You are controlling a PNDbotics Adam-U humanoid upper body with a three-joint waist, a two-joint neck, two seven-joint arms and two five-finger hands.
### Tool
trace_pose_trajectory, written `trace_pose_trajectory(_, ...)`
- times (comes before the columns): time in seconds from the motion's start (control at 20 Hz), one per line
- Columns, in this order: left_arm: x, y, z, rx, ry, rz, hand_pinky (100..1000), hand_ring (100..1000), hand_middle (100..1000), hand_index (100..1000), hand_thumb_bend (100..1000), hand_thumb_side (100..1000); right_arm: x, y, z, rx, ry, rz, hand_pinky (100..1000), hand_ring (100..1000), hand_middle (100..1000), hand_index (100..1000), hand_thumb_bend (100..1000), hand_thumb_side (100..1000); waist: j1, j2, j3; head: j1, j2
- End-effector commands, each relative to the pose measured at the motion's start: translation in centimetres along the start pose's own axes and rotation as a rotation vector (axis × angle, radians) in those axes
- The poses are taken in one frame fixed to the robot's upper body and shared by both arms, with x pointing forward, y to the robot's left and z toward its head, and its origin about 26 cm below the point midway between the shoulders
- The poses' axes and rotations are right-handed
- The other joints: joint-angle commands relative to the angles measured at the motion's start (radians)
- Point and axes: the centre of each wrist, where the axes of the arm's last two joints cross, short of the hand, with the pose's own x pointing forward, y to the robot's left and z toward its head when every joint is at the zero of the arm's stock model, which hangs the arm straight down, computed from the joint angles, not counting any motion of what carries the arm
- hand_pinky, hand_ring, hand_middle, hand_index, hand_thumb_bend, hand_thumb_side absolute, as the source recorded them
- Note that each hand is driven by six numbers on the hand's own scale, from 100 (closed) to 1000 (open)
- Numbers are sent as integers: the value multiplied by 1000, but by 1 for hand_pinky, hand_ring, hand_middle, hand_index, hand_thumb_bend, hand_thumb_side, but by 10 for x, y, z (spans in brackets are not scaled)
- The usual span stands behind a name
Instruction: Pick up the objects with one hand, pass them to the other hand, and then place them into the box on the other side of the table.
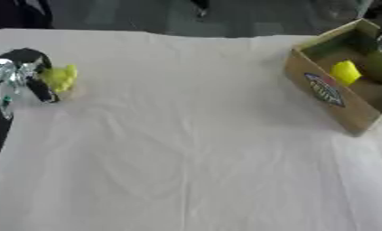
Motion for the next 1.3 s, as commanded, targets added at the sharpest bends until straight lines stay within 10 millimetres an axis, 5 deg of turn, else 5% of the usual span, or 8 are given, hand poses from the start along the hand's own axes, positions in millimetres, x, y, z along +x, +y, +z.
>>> trace_pose_trajectory(0.05, -5, 15, 3, 39, 21, -18, 640, 706, 674, 836, 614, 100, 4, -6, -1, -11, -15, 13, 1000, 878, 798, 923, 100, 652, -1, -13, -4, 5, -13)
trace_pose_trajectory(0.65, -4, 7, 0, 101, 80, -58, 602, 665, 614, 699, 454, 100, 4, 2, 0, 12, -14, 13, 1000, 876, 816, 923, 100, 705, -4, -5, -16, 23, -15)
trace_pose_trajectory(1.0, -5, 5, -1, 87, 65, -27, 564, 595, 506, 500, 462, 100, 1, 3, 2, 12, -5, 15, 1000, 875, 816, 922, 100, 717, -4, -7, -14, 21, -8)
trace_pose_trajectory(1.3, -6, 19, 2, 140, 57, -11, 536, 558, 451, 442, 488, 100, -2, 3, 3, 12, 5, 18, 1000, 875, 815, 924, 100, 720, -3, -12, -8, 20, 0)
